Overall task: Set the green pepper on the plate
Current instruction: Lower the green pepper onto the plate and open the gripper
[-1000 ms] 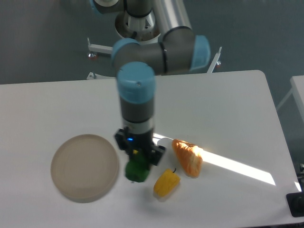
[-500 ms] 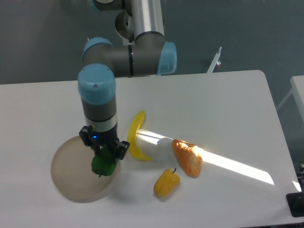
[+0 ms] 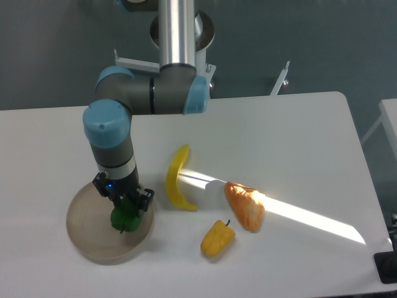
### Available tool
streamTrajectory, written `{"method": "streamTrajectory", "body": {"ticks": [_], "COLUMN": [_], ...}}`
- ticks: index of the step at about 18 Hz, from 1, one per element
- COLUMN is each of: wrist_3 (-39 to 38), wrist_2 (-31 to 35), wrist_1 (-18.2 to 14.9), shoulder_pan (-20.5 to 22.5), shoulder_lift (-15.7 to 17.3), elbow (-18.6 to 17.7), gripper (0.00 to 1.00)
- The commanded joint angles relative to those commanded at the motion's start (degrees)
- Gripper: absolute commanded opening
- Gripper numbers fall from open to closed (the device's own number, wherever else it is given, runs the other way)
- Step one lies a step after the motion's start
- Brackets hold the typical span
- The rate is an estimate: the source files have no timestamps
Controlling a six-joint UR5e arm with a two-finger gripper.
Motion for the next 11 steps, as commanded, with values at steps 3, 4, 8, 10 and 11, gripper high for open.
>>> {"method": "streamTrajectory", "body": {"ticks": [3,4,8,10,11], "wrist_3": [0.18,0.26,0.88,2.45,3.50], "wrist_2": [0.00,0.00,-0.53,-0.70,-0.79], "wrist_1": [0.09,0.18,0.70,1.41,1.41], "shoulder_pan": [-0.62,-0.88,-1.50,-1.67,-1.85], "shoulder_lift": [0.00,-0.26,-0.70,-0.88,-0.88], "elbow": [-0.53,-0.62,-0.62,-0.79,-0.80], "gripper": [0.28,0.28,0.28,0.28,0.28]}}
